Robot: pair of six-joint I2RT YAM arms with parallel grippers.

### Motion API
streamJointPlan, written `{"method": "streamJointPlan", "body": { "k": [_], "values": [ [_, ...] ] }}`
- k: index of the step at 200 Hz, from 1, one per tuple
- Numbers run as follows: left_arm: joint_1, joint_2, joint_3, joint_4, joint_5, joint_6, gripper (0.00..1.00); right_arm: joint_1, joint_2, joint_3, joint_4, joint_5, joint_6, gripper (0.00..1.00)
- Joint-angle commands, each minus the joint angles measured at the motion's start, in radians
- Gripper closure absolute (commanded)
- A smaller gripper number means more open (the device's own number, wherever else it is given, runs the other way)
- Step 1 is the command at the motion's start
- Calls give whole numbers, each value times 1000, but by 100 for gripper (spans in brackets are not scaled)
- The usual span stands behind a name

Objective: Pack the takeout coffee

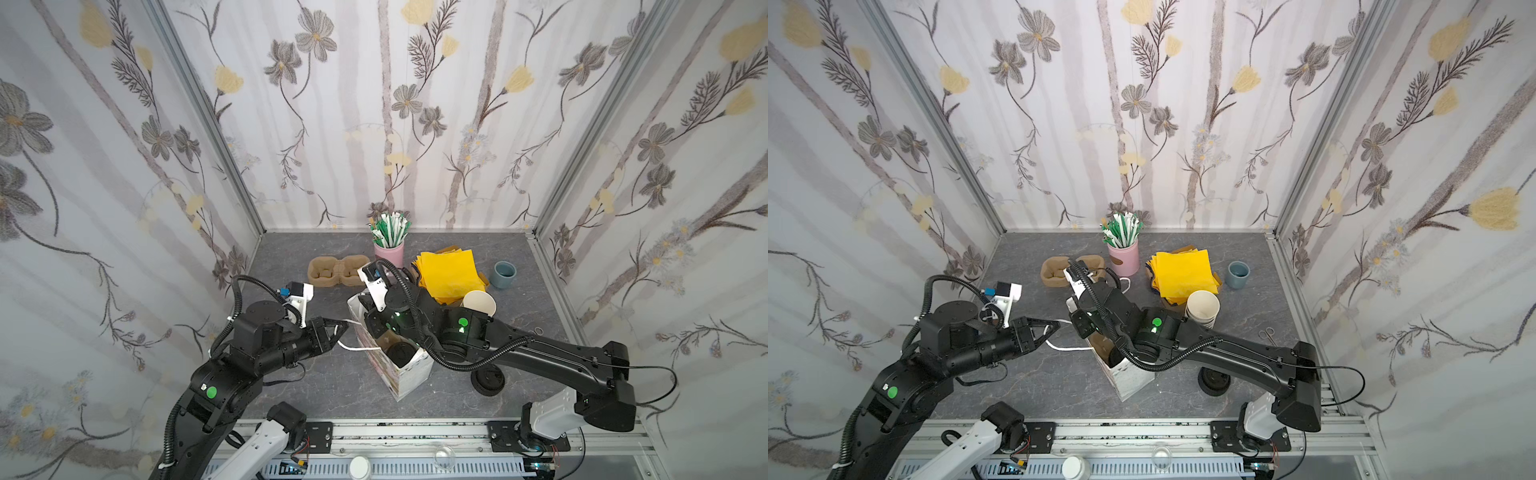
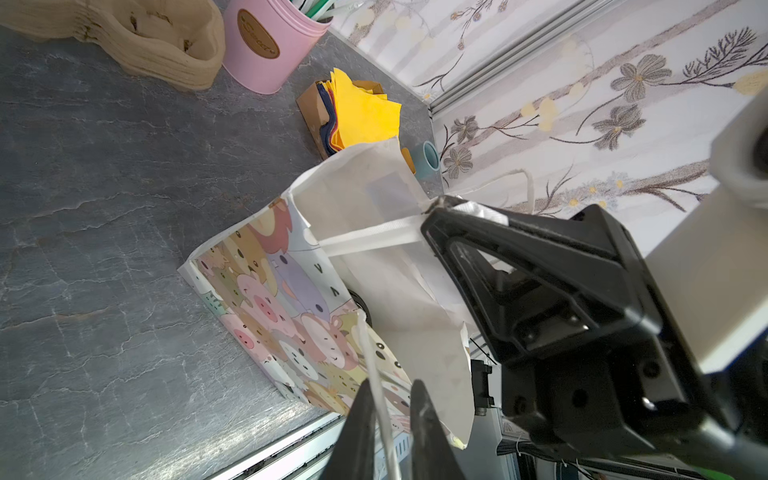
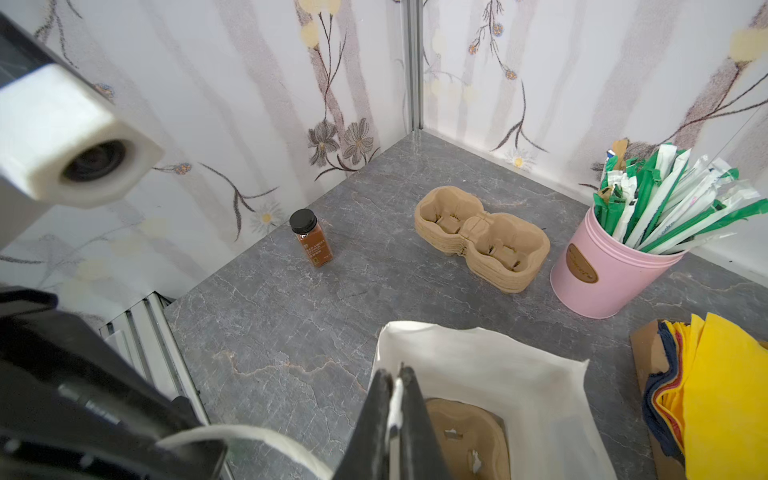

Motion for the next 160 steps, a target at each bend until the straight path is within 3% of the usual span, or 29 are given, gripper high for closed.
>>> {"method": "streamJointPlan", "body": {
  "k": [1, 27, 160],
  "values": [
    [0, -1, -5, 6, 19, 16, 90, -3, 19, -30, 89, -24, 60, 92],
    [1, -4, -12, 5, 16, 18, 100, -15, 38, -65, 114, -45, 88, 92],
    [1, -23, -29, 0, -7, 12, 100, -41, 119, -127, 118, -135, 145, 86]
  ]
}}
